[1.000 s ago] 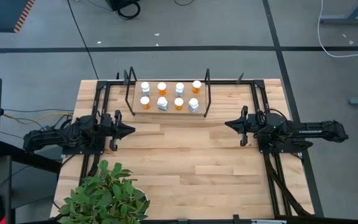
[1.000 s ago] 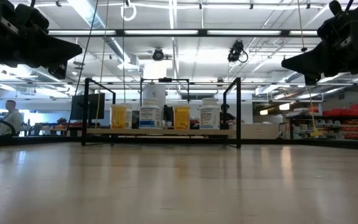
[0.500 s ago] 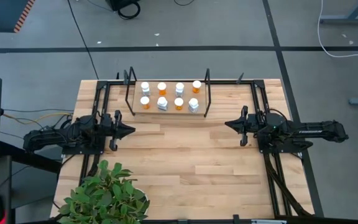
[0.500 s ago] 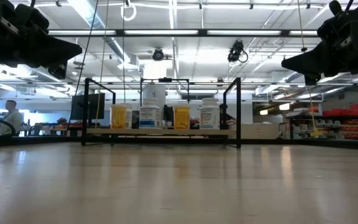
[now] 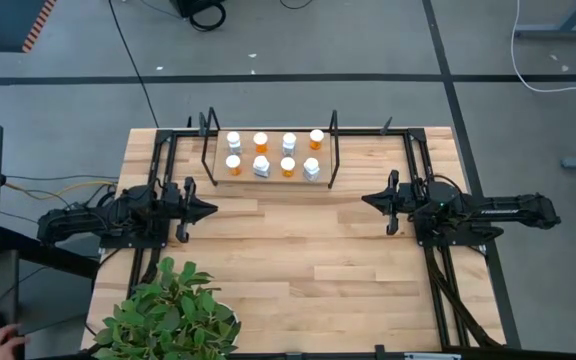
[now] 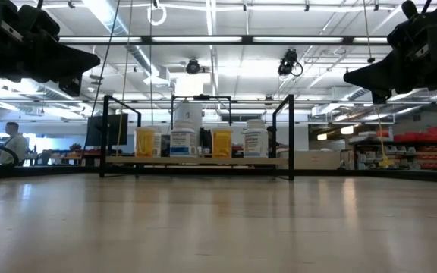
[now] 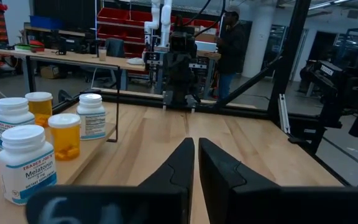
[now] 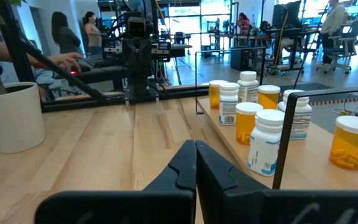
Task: Pick and place medicine bottles onto shelf by color
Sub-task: Return to Home Position
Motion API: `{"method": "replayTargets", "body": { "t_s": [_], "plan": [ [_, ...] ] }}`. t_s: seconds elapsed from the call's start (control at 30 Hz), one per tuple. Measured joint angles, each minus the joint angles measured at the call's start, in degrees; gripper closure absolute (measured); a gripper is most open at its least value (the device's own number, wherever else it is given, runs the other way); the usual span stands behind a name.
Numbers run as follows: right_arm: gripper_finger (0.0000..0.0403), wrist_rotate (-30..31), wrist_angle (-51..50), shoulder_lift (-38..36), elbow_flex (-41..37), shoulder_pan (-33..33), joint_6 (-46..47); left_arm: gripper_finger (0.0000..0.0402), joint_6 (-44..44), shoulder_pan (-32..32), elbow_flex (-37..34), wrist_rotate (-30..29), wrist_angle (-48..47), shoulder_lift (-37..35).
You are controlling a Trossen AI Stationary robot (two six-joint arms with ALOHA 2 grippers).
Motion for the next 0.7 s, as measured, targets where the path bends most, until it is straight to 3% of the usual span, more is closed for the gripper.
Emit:
{"method": "replayTargets", "body": {
  "t_s": [0.33,0.7],
  "plan": [
    [0.0397,0.0,0.0,0.0,0.0,0.0,0.0,0.0361,0.0,0.0,0.0,0.0,0.0,0.0],
    [0.0397,0.0,0.0,0.0,0.0,0.0,0.0,0.0374,0.0,0.0,0.0,0.0,0.0,0.0]
  ]
}}
